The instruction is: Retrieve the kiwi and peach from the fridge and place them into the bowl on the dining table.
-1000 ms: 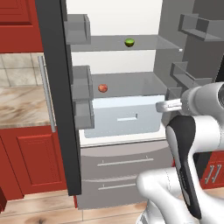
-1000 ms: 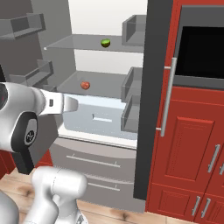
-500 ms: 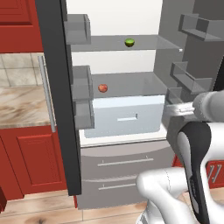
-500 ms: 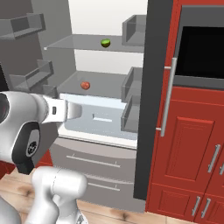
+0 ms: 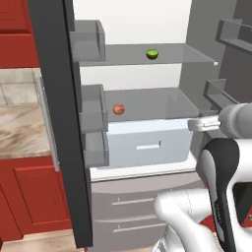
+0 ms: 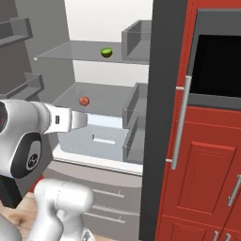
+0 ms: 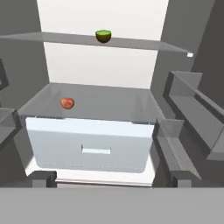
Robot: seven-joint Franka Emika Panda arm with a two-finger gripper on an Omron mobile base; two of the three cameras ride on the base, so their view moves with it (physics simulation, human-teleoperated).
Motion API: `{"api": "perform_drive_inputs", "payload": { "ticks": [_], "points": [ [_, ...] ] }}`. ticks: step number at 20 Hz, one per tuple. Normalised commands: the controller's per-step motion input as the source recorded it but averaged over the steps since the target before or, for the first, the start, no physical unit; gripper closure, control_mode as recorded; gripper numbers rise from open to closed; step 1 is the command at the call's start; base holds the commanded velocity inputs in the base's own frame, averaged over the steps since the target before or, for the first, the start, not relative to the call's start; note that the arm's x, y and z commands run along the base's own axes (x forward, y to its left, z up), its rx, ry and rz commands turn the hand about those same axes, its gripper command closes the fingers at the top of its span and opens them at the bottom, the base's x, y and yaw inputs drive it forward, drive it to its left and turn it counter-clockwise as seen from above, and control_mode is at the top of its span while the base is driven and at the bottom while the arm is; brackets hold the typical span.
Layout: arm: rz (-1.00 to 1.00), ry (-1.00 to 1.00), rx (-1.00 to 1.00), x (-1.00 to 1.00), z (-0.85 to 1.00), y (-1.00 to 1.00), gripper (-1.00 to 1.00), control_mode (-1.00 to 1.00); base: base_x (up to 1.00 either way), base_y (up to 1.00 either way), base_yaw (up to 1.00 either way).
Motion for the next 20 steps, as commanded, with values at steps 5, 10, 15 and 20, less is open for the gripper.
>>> {"api": "perform_drive_inputs", "payload": {
  "ticks": [5,10,15,20],
  "points": [
    [0.0,0.0,0.0,0.0,0.0,0.0,-1.0,1.0,1.0,0.0,0.0],
    [0.0,0.0,0.0,0.0,0.0,0.0,-1.0,1.0,1.0,0.0,0.0],
    [0.0,0.01,0.0,0.11,0.0,0.0,-1.0,-1.0,0.7,0.0,0.0],
    [0.0,0.0,0.0,0.31,0.16,0.03,-1.0,-1.0,0.0,0.0,0.0]
  ]
}}
